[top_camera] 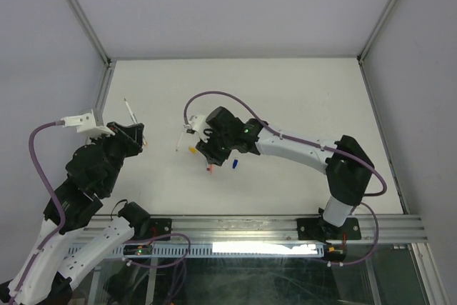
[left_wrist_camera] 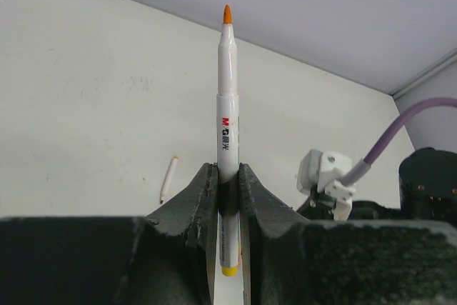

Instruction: Insert the pens into the pen caps

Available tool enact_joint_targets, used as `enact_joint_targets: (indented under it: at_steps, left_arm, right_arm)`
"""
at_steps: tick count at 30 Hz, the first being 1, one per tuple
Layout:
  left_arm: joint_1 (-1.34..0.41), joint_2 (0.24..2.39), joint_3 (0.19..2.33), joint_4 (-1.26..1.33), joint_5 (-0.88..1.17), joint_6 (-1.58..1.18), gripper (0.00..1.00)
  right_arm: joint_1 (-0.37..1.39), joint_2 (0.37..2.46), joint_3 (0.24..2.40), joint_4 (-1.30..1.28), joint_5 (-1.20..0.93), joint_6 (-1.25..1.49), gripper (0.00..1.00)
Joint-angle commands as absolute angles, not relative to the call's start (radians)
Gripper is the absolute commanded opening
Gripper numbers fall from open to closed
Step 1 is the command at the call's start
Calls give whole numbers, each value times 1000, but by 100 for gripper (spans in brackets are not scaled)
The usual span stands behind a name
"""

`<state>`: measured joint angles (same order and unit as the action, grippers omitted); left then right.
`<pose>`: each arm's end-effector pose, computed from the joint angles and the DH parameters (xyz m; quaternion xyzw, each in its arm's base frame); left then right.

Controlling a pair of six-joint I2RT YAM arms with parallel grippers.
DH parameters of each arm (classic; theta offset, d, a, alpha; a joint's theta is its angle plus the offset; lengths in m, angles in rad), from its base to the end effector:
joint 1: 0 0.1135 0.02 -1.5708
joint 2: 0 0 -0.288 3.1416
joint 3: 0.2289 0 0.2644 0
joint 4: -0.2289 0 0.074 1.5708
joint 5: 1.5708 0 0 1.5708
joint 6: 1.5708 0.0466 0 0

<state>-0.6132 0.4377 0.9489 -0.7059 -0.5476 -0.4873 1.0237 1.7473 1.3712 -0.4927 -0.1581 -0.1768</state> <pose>0.0680 -0.0182 0.3919 -0.1246 0.7530 -0.1416 0.6304 0.2068 0.3536 0.2666 -0.5512 0.7571 0.2084 0.2820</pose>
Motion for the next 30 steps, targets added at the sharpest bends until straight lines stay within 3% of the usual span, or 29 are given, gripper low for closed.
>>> enact_joint_targets:
  at_steps: [1,21,25,30]
  left_arm:
    - [-604,478,936,-618,-484,-480,0]
    - [-603,525,932,-570,-426,-474,0]
    - [-604,523,930,-569,-426,-478,0]
    - [-604,527,931,-569,-420,-482,0]
  right_arm:
    - [1053,1612,1259,-597,-132,-181,37]
    - [1185,1683,1055,-595,2,-239,42]
    - [1197,1707,1045,-586,2,-239,45]
    - [1201,1718,1042,-580,1,-233,57]
